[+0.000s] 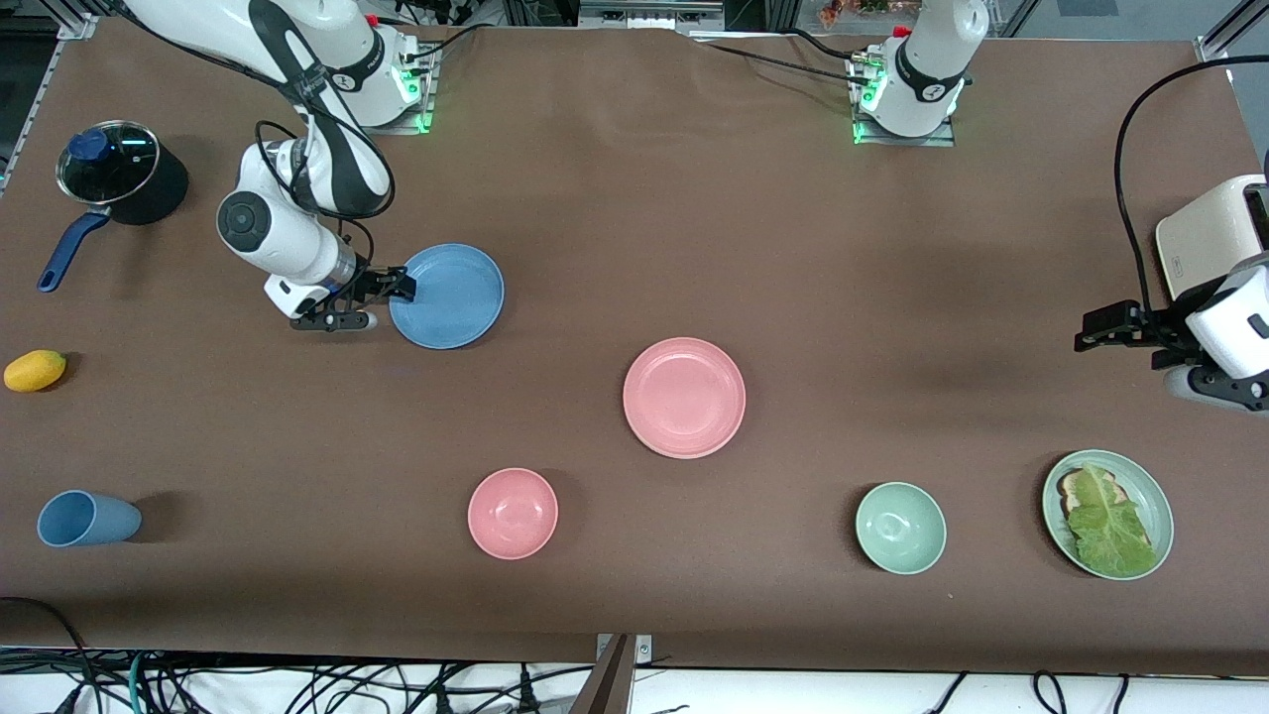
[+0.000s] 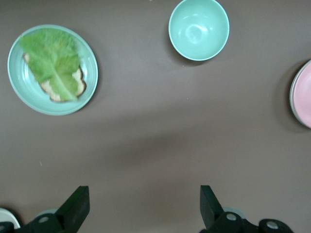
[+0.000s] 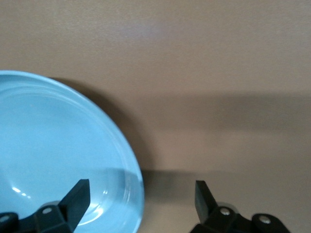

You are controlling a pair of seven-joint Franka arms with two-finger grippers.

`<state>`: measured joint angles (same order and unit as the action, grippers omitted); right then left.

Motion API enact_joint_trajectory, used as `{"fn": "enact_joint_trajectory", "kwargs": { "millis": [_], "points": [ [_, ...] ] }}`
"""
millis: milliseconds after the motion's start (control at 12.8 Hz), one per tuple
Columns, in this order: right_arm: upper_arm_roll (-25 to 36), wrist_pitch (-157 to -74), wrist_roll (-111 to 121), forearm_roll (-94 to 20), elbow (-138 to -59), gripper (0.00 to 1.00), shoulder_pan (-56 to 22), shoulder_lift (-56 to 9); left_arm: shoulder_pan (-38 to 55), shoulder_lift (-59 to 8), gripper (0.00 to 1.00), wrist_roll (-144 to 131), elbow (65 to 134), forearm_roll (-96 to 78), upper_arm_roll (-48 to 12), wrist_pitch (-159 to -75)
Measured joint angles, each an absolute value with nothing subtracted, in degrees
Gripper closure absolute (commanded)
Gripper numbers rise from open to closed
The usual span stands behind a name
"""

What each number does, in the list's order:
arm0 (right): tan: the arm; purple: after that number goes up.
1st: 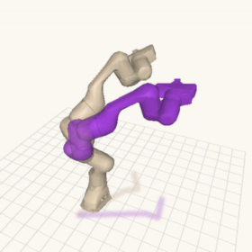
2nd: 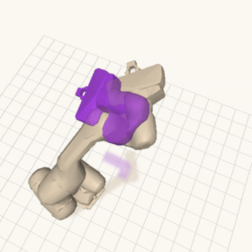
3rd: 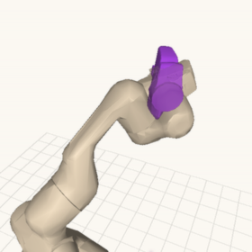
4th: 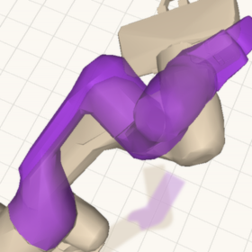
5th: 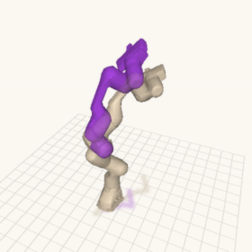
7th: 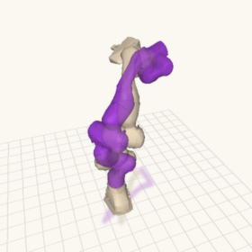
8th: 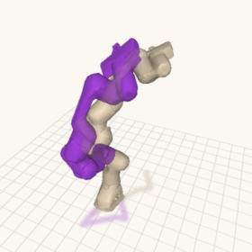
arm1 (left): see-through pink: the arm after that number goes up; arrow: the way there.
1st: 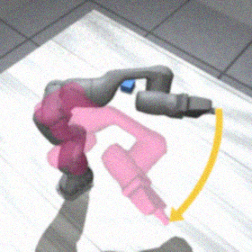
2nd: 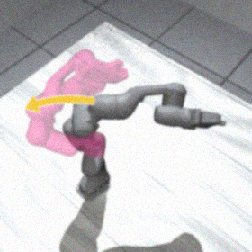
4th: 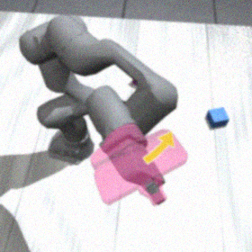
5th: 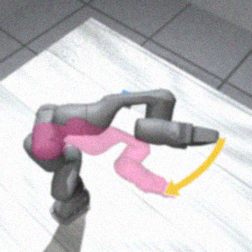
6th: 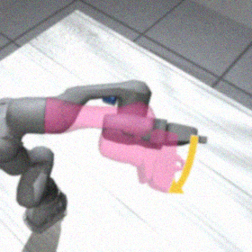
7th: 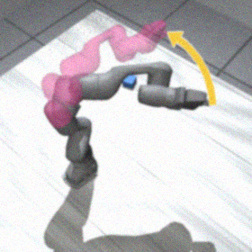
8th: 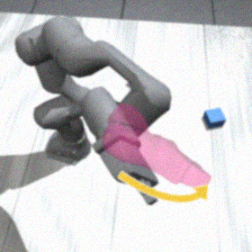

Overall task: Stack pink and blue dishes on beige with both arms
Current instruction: 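Close the right gripper on the blue plate's rim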

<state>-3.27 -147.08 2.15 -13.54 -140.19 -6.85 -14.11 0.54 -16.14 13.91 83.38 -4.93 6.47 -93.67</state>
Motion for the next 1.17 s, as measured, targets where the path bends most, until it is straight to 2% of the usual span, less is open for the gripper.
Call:
{"fn": "enact_joint_trajectory", "kwargs": {
  "millis": [78,156,389,545,856,1167],
  "points": [
    [-3.3,-147.1,4.9,-16.7,-140.2,0.21,-6.8,-14.3,0.6,-15.5,0.0,11.1,83.4,-4.9,5.7,-92.6],
    [-3.3,-147.1,7.3,-19.2,-140.2,0.35,-6.8,-14.6,0.6,-14.8,0.0,9.2,83.4,-4.9,4.9,-91.9],
    [-3.3,-147.1,9.6,-21.0,-140.2,0.91,-6.8,-15.2,0.6,-12.4,0.0,7.9,83.4,-4.9,3.9,-91.4],
    [-3.3,-147.1,9.7,-21.1,-140.2,1.0,-6.8,-15.3,0.6,-10.3,0.0,7.7,83.4,-4.9,3.4,-91.3],
    [-3.3,-146.7,10.3,-21.3,-140.1,1.0,-6.8,-14.9,0.0,-6.7,0.0,7.6,85.2,-4.9,3.4,-87.6],
    [-3.5,-146.4,11.0,-21.3,-139.5,1.0,-6.8,-14.9,-0.3,-6.4,0.0,7.4,85.9,-4.9,3.4,-87.6]
  ]
}}
